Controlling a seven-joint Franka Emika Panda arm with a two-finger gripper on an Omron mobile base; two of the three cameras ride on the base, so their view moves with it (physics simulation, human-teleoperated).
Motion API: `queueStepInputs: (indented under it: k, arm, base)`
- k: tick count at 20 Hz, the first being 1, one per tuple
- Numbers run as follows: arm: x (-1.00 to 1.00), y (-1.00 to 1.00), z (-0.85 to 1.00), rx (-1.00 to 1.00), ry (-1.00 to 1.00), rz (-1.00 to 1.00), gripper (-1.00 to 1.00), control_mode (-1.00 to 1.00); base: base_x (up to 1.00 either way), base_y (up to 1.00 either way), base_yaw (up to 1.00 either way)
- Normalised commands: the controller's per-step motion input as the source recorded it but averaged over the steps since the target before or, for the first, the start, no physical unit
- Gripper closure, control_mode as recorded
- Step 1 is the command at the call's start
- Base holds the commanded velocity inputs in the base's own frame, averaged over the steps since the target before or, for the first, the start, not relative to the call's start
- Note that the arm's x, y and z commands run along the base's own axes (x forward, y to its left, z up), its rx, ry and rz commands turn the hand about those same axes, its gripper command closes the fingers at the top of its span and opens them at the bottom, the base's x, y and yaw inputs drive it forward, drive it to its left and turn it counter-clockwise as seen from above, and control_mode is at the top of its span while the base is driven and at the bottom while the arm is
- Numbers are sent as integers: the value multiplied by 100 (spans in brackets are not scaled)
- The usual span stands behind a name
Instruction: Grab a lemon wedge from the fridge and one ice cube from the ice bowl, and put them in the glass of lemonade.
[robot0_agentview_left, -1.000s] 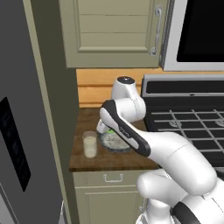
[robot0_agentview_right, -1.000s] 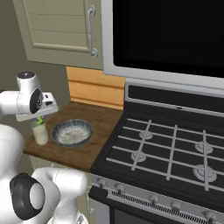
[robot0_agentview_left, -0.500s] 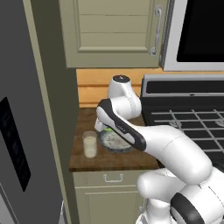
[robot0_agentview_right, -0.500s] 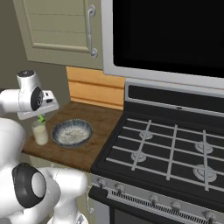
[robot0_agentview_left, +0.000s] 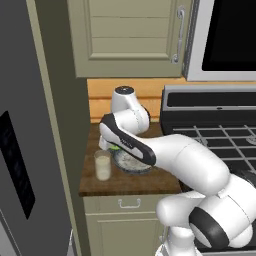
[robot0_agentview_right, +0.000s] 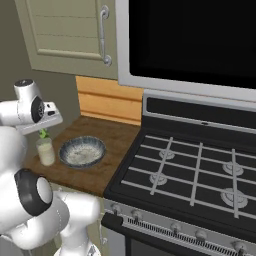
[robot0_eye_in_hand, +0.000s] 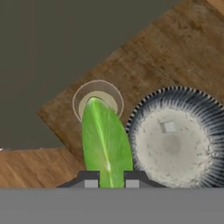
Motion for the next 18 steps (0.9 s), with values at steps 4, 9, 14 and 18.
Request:
queueStepInputs:
  k: [4,9,14,18]
  arm:
    - [0,-3,-52,0,11,4,100,-100]
    - [1,0,-31,0,1,3,100,-100]
    - [30,7,0,-5,1,0,100,-100]
    - [42,31,0,-6,2,0,100,-100]
  base:
    - [0,0,0]
    - [0,0,0]
    - [0,0,0]
    - [0,0,0]
